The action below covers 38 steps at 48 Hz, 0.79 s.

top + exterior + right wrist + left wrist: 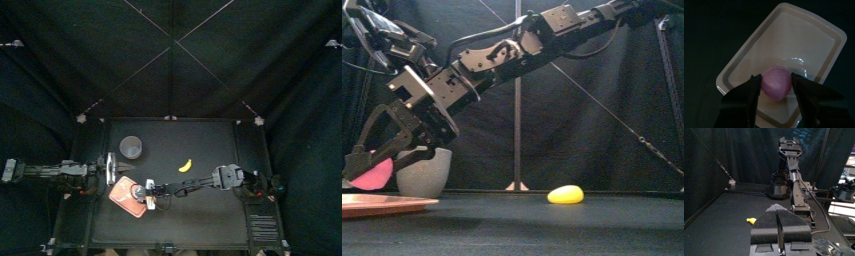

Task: Pick the pink ball then place it on the pink plate
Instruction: Drop pink ball on the pink plate and return to neutral

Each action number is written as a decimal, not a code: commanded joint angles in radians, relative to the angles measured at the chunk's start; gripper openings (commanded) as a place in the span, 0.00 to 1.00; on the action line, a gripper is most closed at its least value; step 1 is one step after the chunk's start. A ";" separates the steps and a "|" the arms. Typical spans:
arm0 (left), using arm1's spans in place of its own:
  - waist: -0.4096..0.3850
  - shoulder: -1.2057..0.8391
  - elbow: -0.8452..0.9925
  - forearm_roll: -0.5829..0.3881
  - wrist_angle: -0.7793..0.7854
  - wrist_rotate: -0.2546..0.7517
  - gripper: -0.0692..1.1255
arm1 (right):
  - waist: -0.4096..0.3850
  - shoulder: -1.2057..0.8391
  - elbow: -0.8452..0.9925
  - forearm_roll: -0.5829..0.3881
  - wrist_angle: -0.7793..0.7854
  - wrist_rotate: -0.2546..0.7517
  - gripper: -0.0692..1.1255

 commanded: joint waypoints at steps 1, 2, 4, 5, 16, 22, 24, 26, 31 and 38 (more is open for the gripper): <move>0.002 0.003 -0.009 -0.002 -0.009 0.003 0.11 | -0.008 -0.009 -0.064 -0.002 0.020 -0.002 0.76; 0.002 0.003 -0.008 -0.002 -0.009 0.005 0.11 | -0.009 -0.005 -0.072 -0.002 0.020 0.000 0.79; 0.002 0.003 -0.005 -0.002 -0.011 0.003 0.11 | -0.011 0.002 -0.081 -0.003 0.021 0.000 0.83; 0.002 0.005 -0.005 -0.002 -0.009 0.003 0.11 | -0.012 0.005 -0.084 -0.003 0.021 -0.002 0.85; 0.002 0.003 0.003 -0.002 -0.011 0.002 0.11 | -0.017 0.000 -0.080 -0.051 0.015 0.000 0.89; 0.002 0.005 0.005 -0.002 -0.009 0.000 0.11 | -0.020 -0.044 -0.023 -0.054 0.006 0.000 0.89; 0.000 0.005 0.006 -0.003 -0.011 0.000 0.11 | -0.021 -0.066 0.005 -0.054 -0.009 0.002 0.89; 0.002 0.005 0.008 -0.006 -0.011 0.000 0.11 | -0.025 -0.089 0.037 -0.054 -0.032 0.000 0.89; 0.002 0.003 0.015 -0.014 -0.009 0.000 0.11 | -0.025 -0.161 0.141 -0.057 -0.124 0.000 0.89; 0.000 0.003 0.017 -0.025 -0.011 0.000 0.11 | -0.025 -0.282 0.322 -0.048 -0.279 0.003 0.89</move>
